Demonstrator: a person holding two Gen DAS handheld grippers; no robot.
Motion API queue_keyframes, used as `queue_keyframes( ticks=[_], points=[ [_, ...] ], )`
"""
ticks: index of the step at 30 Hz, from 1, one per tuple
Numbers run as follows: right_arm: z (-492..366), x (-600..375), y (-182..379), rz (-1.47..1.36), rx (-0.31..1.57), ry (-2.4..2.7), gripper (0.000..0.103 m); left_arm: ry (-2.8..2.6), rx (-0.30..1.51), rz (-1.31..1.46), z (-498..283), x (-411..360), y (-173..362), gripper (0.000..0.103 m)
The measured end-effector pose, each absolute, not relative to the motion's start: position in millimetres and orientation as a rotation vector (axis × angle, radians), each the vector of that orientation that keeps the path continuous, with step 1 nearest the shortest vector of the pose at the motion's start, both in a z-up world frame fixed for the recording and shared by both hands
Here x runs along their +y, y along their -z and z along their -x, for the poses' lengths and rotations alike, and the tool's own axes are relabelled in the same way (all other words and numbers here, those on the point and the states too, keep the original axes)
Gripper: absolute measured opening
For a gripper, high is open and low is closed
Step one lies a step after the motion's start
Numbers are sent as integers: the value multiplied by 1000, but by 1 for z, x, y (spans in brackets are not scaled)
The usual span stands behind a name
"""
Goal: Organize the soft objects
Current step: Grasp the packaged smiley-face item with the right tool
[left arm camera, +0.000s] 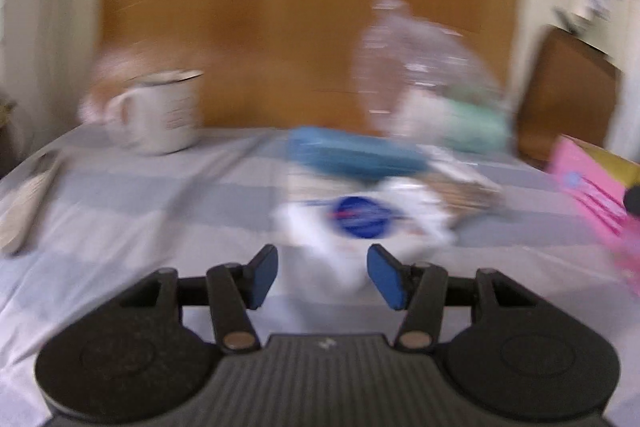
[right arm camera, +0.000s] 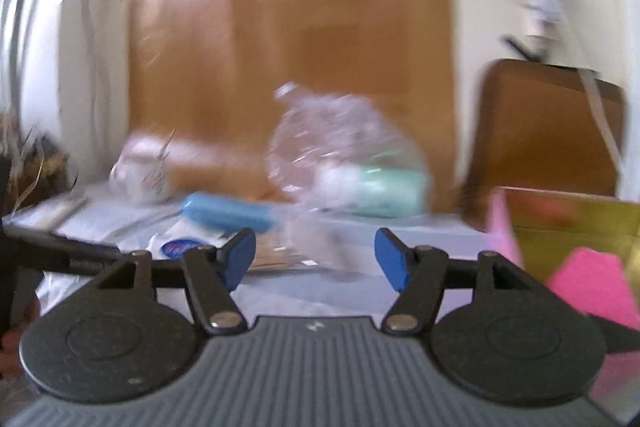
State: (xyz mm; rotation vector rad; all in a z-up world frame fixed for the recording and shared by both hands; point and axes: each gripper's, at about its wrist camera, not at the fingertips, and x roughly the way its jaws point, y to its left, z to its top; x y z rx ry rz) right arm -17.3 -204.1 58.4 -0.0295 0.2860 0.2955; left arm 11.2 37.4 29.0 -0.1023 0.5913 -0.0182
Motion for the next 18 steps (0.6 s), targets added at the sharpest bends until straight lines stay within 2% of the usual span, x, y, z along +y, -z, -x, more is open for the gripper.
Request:
queue_keyframes(
  ticks=[2,9,10,11,12,15,18],
  points=[
    [0,-182,-52,89,305,-296,68,-10,614,176,-15,57,-20,47],
    [-68,-144,-31,231,408,-247,66,54,556,231,-12,63,-23,51],
    [-76,-143,-29,232,426,-241,57,58,554,231,-13,63,-24,51],
    [-83,-143,-26,237,446,-234,37,61,552,234,-11,63,-23,51],
    [-88,-143,-22,236,467,-226,26,64,549,240,-11,64,-23,51],
    [-86,-161,-24,122,467,-200,21,66,544,254,-11,66,-22,51],
    [-59,-193,-37,-130,497,-240,19,71,538,257,-9,68,-20,52]
  ],
)
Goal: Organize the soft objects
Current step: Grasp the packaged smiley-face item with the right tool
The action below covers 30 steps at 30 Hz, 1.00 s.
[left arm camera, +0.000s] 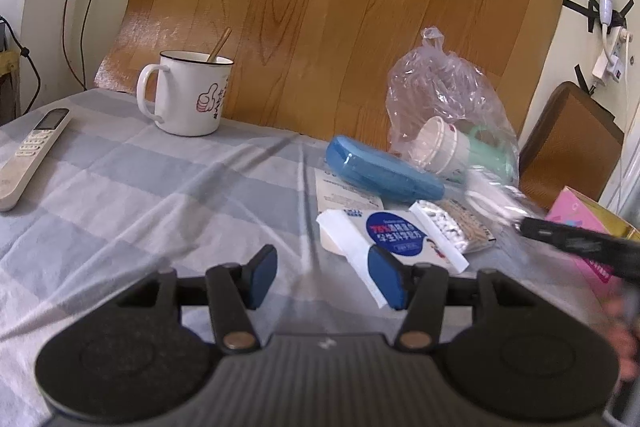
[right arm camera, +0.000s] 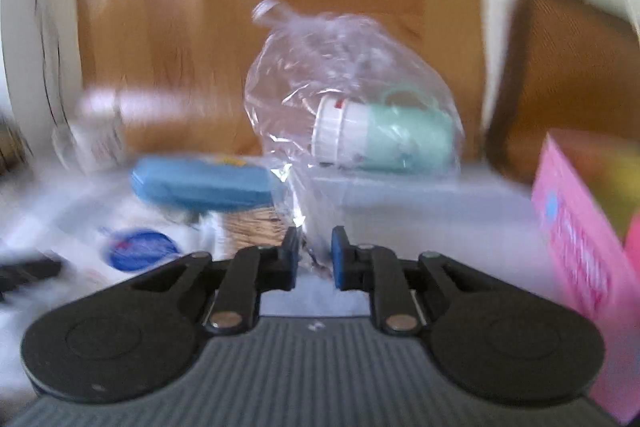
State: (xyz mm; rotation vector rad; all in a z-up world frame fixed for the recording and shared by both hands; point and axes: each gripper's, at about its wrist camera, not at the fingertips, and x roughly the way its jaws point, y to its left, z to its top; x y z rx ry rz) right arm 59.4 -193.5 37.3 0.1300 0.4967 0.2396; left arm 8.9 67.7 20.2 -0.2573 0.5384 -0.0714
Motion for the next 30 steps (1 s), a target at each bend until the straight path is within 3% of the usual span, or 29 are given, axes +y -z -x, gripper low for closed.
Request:
queue_keyframes(
  ticks=[6,12,13,14,16,19,22,23,25,26,28,29,30],
  points=[
    [26,-271,-36,-573,610,-423,15,140,554,227,-7,57,-22,59],
    [101,-326,-20,-582,613,-318,20,375,671,273,-2,5,-20,61],
    [110,-328,-21,-539,602,-274,27,424,692,270,-1,-9,-22,61],
    [118,-329,-22,-480,585,-238,44,467,711,266,-1,-22,-24,61],
    [127,-325,-23,-393,555,-207,63,537,742,252,1,-47,-28,61],
    [135,-313,-22,-291,530,-242,66,615,823,237,1,-80,-29,64],
    [134,-301,-14,-209,543,-276,78,662,905,209,3,-109,-23,68],
    [131,-301,-10,-186,545,-282,80,664,920,198,3,-116,-21,72],
    [129,-294,-5,-128,545,-285,84,659,933,181,6,-129,-17,91],
    [126,-290,-3,-87,546,-285,86,660,927,176,8,-133,-16,94],
    [122,-285,5,-51,549,-295,88,659,917,160,14,-145,-15,97],
    [120,-285,6,-65,537,-305,82,662,907,142,18,-152,-16,96],
    [120,-282,6,-69,528,-319,72,672,895,114,22,-159,-16,88]
  ],
)
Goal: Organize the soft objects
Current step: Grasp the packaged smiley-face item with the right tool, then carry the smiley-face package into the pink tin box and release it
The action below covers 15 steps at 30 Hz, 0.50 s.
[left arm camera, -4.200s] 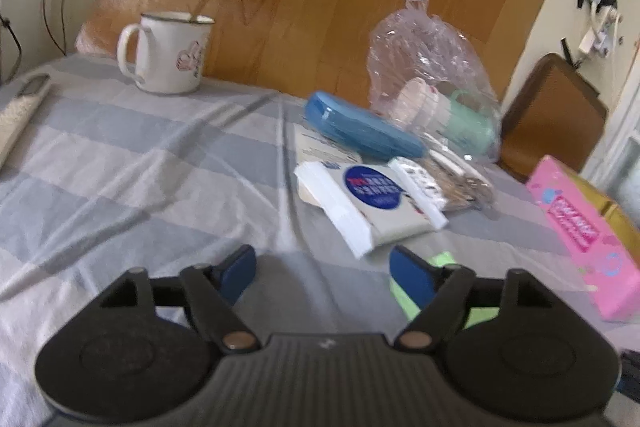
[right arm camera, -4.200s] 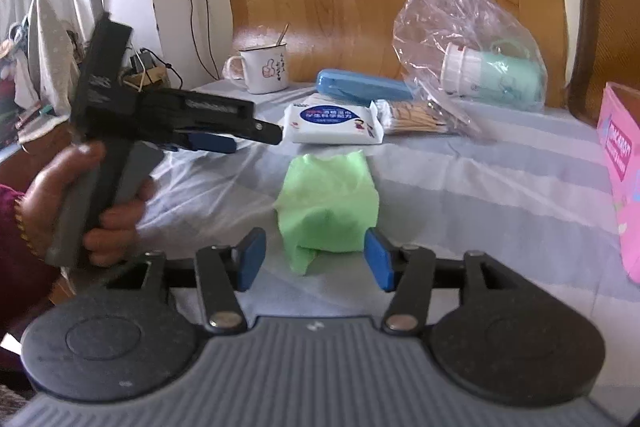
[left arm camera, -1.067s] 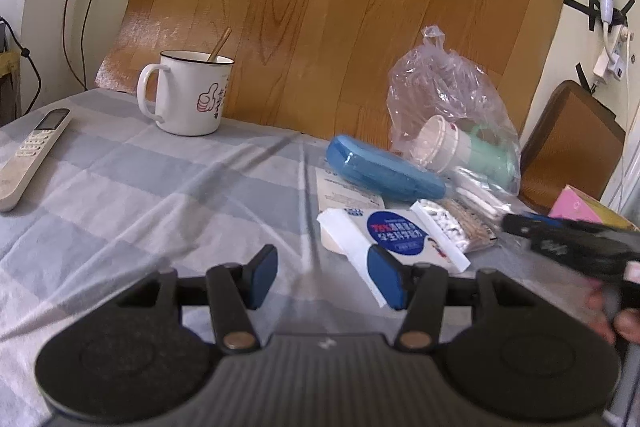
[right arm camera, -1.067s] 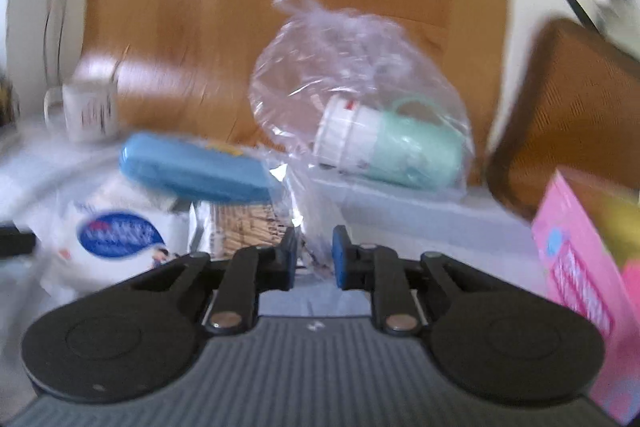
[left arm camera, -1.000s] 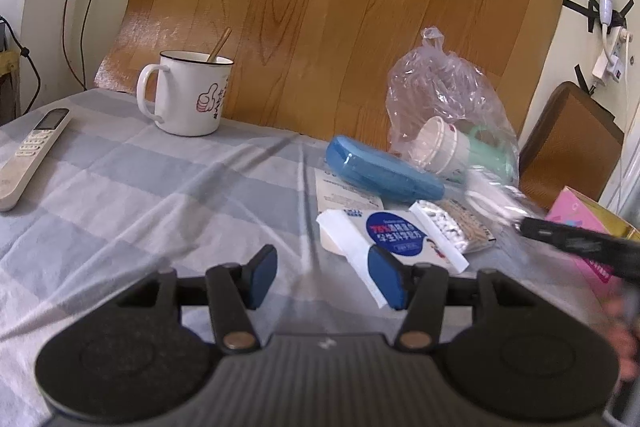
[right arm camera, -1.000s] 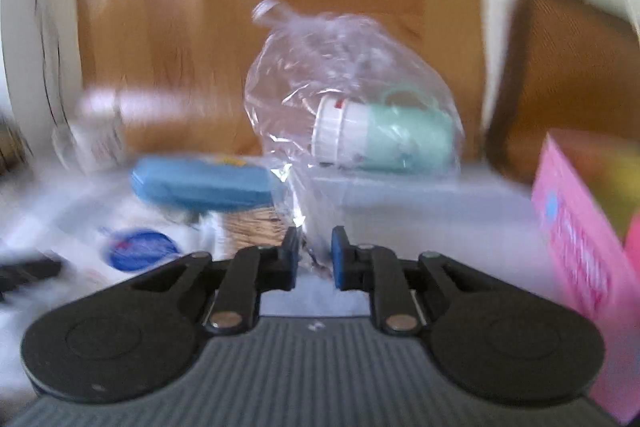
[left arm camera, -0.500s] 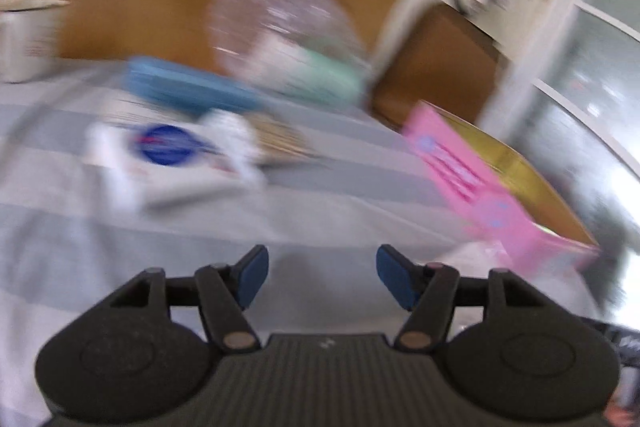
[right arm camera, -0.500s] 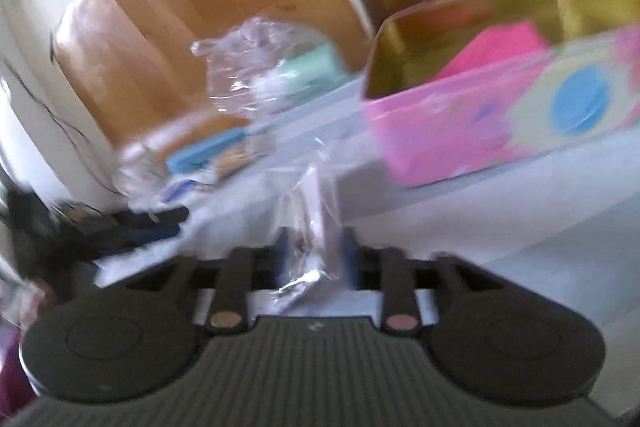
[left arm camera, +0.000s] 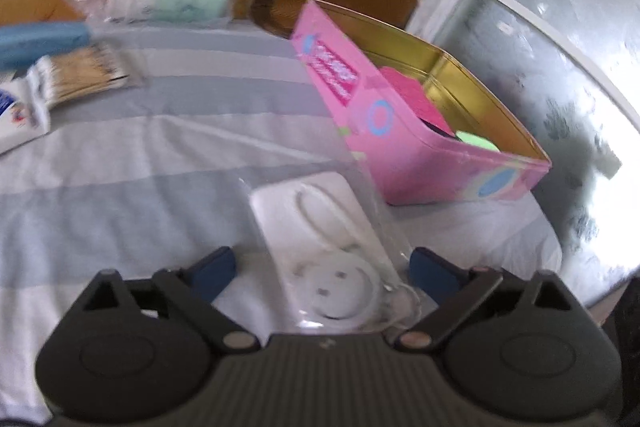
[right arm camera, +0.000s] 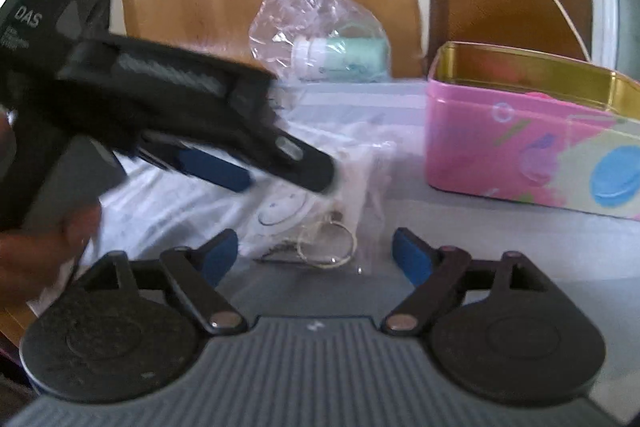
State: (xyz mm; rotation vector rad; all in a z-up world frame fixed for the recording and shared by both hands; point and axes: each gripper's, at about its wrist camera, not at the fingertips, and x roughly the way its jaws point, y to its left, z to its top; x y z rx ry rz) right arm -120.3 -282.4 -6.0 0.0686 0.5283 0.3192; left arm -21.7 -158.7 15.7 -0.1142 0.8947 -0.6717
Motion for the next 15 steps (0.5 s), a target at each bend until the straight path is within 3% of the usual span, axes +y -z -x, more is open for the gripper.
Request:
queue_keyframes(
  ticks=[1,4,6,15],
  points=[
    [120,-279,5,-73,527,-336,66,677,885,89,25,-164,-16,84],
    [121,-274,4,-64,504,-310,62,644,874,64,30,-168,-20,77],
    [126,-274,1,-52,459,-294,49,653,876,109,30,-160,-28,70],
    [135,-292,-45,-48,189,-218,49,723,664,77,39,-173,-97,72]
  ],
)
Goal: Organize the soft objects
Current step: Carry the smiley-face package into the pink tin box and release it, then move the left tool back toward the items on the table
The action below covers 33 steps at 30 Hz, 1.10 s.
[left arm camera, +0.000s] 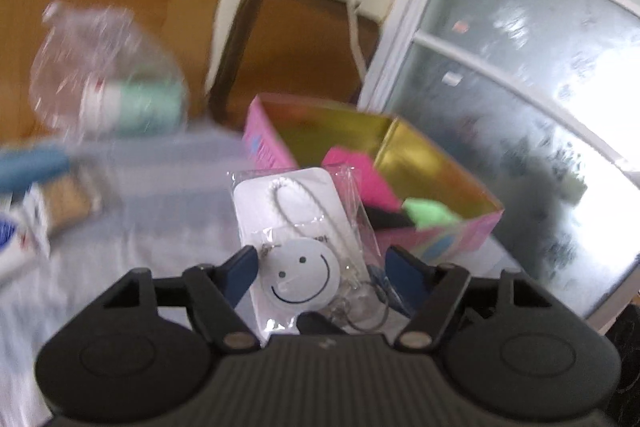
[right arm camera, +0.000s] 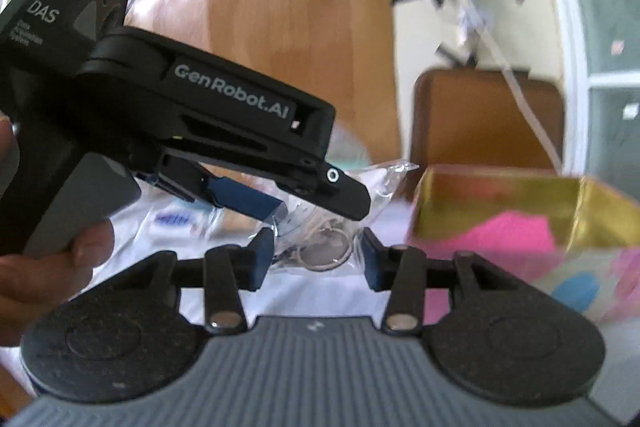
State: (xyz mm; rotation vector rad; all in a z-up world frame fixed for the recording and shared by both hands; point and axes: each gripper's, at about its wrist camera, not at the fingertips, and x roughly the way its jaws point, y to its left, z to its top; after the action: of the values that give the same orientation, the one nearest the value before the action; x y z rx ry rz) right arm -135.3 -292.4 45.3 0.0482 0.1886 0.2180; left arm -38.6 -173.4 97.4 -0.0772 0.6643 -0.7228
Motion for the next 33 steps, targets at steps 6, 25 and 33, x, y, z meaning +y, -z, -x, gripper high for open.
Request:
queue_keyframes(
  ticks=[6,25,33],
  points=[
    [100,-331,-58,-73,128,-83,49,806,595,24,13,-226,-120,72],
    [71,-369,-24,-201,165,93,65,720,633,-46,-26,-278,-80,80],
    [99,-333,-26,-152,151,74,64,657,603,-11,4,-218,-92,80]
  ],
)
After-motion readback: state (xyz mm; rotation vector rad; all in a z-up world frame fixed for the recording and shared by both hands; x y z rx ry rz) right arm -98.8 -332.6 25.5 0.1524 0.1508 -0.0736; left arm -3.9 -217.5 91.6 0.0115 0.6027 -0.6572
